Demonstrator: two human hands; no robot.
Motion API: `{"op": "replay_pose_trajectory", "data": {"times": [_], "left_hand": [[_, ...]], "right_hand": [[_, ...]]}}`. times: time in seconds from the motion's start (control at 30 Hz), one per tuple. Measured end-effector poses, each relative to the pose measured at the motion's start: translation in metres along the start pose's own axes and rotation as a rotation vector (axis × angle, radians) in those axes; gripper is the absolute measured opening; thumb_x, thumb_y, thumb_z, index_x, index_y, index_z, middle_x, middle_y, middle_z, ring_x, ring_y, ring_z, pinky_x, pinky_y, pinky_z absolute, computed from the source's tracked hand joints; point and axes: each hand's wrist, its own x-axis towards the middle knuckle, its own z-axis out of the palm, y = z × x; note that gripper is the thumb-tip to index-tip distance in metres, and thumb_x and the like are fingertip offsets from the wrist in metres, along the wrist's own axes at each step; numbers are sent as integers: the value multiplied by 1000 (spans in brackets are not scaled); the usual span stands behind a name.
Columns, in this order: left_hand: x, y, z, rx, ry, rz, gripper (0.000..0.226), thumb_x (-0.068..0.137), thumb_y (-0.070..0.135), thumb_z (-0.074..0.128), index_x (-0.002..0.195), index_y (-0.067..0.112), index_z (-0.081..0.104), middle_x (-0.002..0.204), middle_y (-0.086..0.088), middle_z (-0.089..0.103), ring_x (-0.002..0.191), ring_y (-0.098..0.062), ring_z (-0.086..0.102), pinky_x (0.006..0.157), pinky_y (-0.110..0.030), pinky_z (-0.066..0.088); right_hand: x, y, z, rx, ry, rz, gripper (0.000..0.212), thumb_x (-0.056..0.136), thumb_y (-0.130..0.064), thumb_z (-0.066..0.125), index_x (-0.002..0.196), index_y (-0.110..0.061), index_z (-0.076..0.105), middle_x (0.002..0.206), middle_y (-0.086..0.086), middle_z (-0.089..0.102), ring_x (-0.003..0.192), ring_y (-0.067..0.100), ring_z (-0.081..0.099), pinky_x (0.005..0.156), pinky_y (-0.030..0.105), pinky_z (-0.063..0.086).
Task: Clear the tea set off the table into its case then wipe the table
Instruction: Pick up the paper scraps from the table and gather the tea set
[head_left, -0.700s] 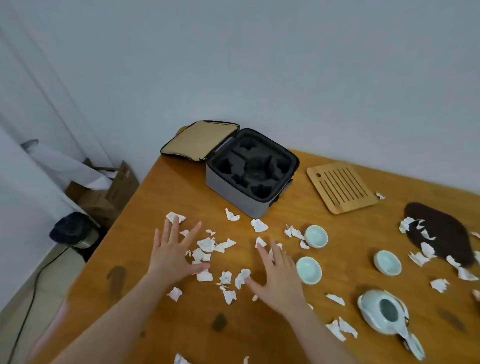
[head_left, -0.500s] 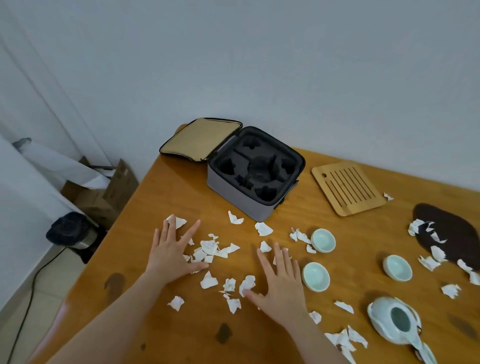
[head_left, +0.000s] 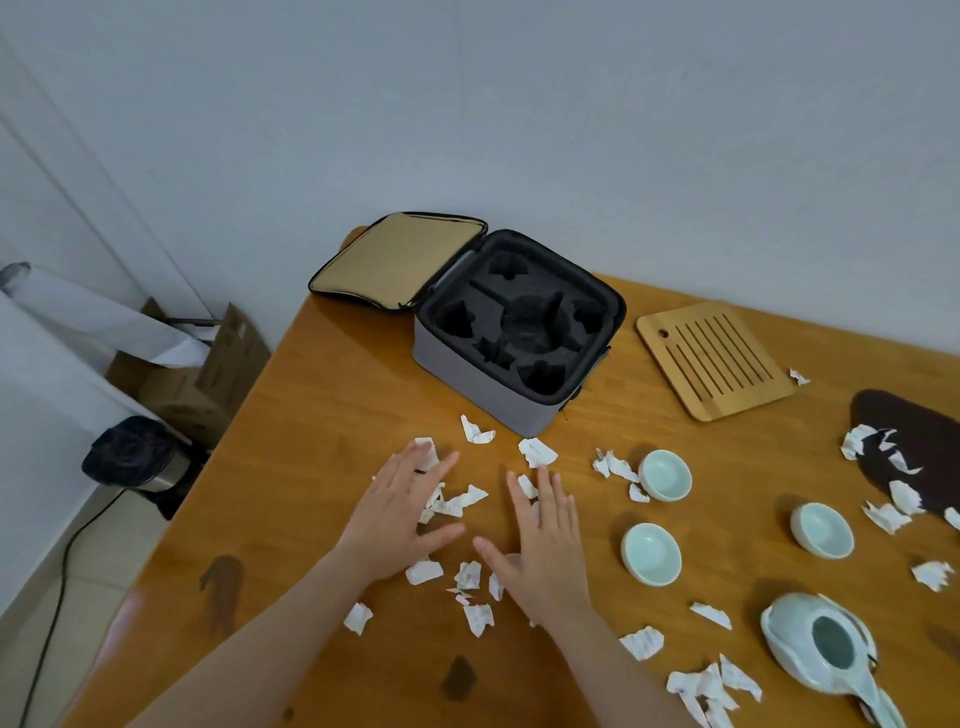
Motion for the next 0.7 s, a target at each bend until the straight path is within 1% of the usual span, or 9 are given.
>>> {"op": "replay_pose_trajectory", "data": {"times": [0.07, 0.13, 0.2, 0.27, 0.33, 0.43, 0.5, 0.57, 0.7], "left_hand": [[1, 6, 7, 28, 39, 27, 84, 82, 84, 18, 152, 41, 0, 162, -3, 8, 149, -20, -2, 121, -46, 12], [7, 10, 11, 26, 98, 21, 84, 84, 83, 23, 153, 36, 13, 160, -7, 19, 149, -24, 9, 118, -50, 20], [14, 12, 13, 41, 126, -2, 83, 83, 83, 24, 151, 35, 20, 159, -7, 23, 147, -27, 17, 116, -50, 20], [21, 14, 13, 87, 136, 5, 82, 82, 84, 21, 150, 38, 20, 159, -6, 24, 147, -28, 19, 115, -51, 20], [29, 15, 11, 107, 129, 49, 79, 82, 84, 21, 149, 43, 20, 159, -6, 22, 148, -28, 16, 116, -53, 19], [41, 19, 5, 131, 124, 122, 74, 82, 81, 27, 148, 46, 25, 160, -5, 21, 148, -29, 13, 116, -55, 20], [49, 25, 4, 120, 119, 129, 75, 82, 81, 28, 148, 46, 25, 160, -3, 21, 148, -27, 12, 117, -55, 18], [54, 30, 5, 101, 111, 129, 75, 83, 81, 27, 149, 45, 24, 160, -2, 21, 149, -26, 11, 118, -54, 16], [55, 30, 10, 77, 63, 142, 66, 89, 71, 26, 147, 40, 31, 157, 3, 28, 148, -22, 13, 118, -53, 16]], "right_hand": [[4, -6, 1, 9, 5, -49, 85, 85, -83, 21, 154, -35, 7, 162, 2, -4, 148, 21, -12, 120, 46, 2], [9, -10, -2, 12, 80, -32, 80, 88, -79, 23, 153, -34, 16, 162, 3, 3, 149, 22, -4, 120, 46, 5], [16, -8, -10, 3, 214, 72, 72, 93, -71, 25, 151, -28, 28, 160, 6, 18, 148, 28, 11, 117, 45, 11], [24, 0, -17, -37, 322, 224, 66, 97, -61, 29, 149, -20, 34, 156, 12, 29, 145, 32, 22, 115, 43, 19], [31, 10, -22, -65, 300, 352, 69, 98, -60, 30, 151, -15, 28, 157, 14, 25, 146, 32, 19, 115, 40, 18], [40, 22, -23, -95, 175, 452, 76, 94, -62, 20, 154, -15, 16, 160, 13, 14, 148, 32, 10, 118, 40, 14], [42, 26, -22, -106, 141, 462, 76, 93, -64, 15, 154, -19, 13, 161, 13, 12, 148, 32, 9, 119, 42, 11], [43, 27, -19, -65, 117, 430, 75, 93, -65, 13, 155, -22, 12, 161, 12, 12, 148, 31, 8, 119, 43, 11], [41, 20, -9, 12, 161, 269, 75, 94, -67, 6, 152, -24, 24, 158, 9, 24, 148, 29, 13, 117, 40, 9]]}}
